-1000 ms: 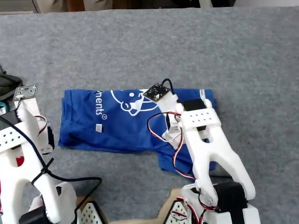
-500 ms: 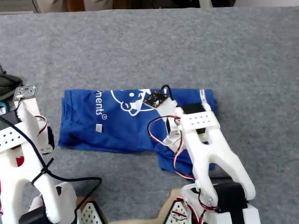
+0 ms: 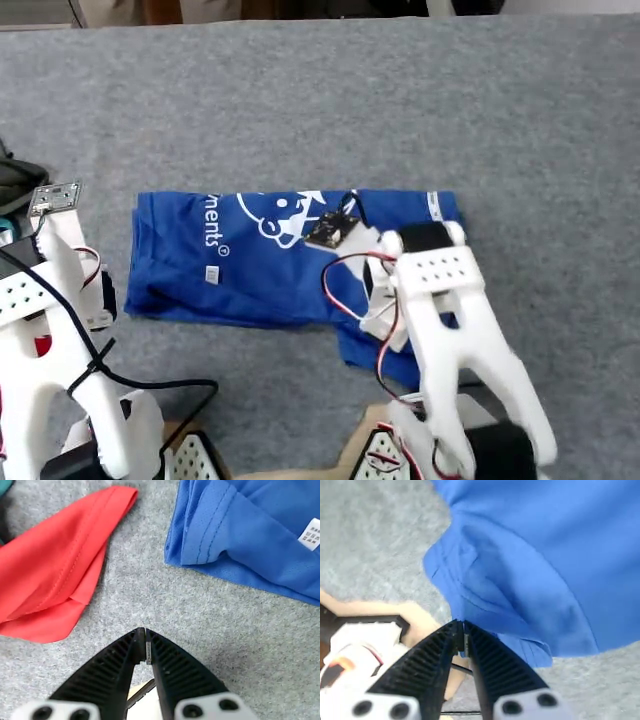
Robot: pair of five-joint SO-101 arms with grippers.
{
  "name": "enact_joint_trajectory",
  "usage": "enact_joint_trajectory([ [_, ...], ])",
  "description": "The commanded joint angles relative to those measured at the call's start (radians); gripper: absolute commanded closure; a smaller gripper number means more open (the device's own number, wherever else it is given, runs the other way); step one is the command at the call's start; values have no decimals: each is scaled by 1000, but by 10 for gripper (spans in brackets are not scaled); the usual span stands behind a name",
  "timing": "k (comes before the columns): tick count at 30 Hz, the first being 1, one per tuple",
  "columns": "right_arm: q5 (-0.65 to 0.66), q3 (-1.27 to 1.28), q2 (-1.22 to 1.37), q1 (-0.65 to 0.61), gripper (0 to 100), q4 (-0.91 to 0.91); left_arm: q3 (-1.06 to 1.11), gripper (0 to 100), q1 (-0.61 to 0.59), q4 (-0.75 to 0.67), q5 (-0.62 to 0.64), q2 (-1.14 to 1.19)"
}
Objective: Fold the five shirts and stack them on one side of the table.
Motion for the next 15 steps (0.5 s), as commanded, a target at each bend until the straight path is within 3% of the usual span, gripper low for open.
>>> enact_joint_trajectory([
  [1, 43, 10, -99, -33, 988, 25, -8, 981, -3, -6, 5, -28],
  [10, 224, 99, -125, -35, 987, 14, -8, 981, -2, -6, 5, -28],
  [15, 215, 130, -120, -1, 981, -143, -8, 981, 0, -6, 5, -28],
])
